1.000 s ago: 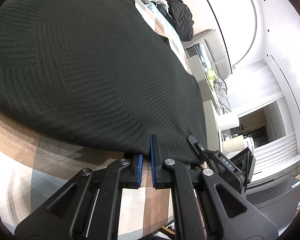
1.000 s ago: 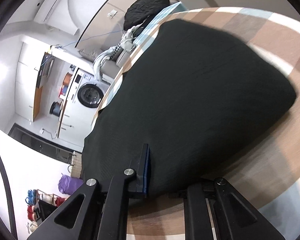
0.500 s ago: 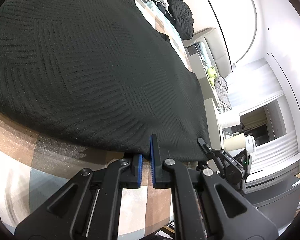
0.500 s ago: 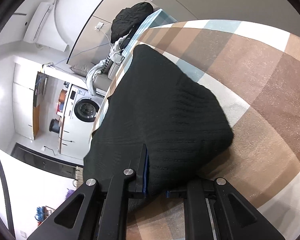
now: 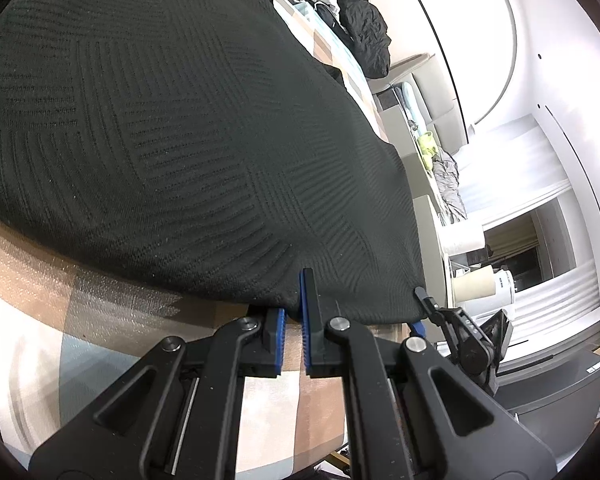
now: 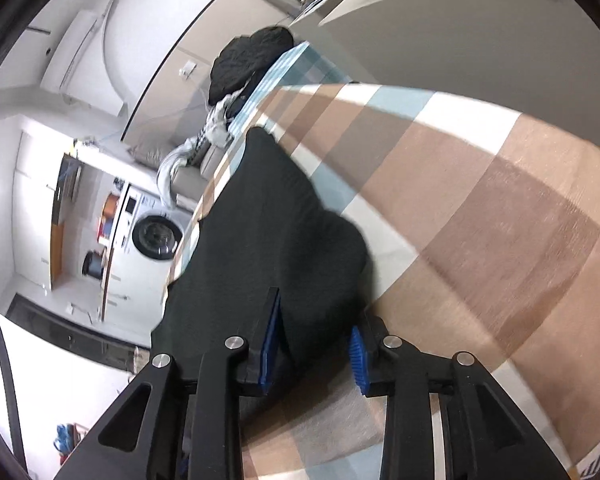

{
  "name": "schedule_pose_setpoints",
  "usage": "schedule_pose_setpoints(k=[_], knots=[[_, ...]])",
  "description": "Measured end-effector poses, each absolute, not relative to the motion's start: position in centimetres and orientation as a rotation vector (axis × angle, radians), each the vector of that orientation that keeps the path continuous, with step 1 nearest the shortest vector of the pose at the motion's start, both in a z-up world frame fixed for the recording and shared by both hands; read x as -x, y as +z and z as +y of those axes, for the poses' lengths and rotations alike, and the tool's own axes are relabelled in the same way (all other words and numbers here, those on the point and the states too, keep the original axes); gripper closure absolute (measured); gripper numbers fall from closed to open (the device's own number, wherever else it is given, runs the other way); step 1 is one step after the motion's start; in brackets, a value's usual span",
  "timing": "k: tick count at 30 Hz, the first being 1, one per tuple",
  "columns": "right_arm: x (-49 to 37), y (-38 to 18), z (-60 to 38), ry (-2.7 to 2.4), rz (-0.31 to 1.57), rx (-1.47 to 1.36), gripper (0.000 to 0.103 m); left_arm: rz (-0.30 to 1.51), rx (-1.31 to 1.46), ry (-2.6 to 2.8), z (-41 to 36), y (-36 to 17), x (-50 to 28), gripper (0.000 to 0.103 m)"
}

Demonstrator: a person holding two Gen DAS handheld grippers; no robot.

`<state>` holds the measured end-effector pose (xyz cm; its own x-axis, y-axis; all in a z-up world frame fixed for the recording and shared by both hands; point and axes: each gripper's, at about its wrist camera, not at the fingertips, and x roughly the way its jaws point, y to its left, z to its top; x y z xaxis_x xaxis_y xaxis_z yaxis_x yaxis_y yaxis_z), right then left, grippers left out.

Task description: Fold small clothes

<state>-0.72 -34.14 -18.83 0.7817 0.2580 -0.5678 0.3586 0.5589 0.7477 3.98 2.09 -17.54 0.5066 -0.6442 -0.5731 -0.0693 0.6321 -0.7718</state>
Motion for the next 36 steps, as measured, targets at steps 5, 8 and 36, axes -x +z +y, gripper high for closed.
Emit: schedule_pose_setpoints(k=[5,8,36], knots=[[1.2,-17.1,-33.5,-0.052,0.634,-0.877,0.087,1.007,0.828,-0.388,2.2,-17.7,-3.9,0.096],[0.9,-17.2,-33.3,-0.054,0.656,-0.858,0.087,1.002,0.825,-0.372,2.6,-17.8,-3.9,0.088],[0.4,-17.3,-33.8,-0.032,0.683,-0.876,0.087,0.778,0.855,0.043,16.8,-16.4,-1.1,0.079]])
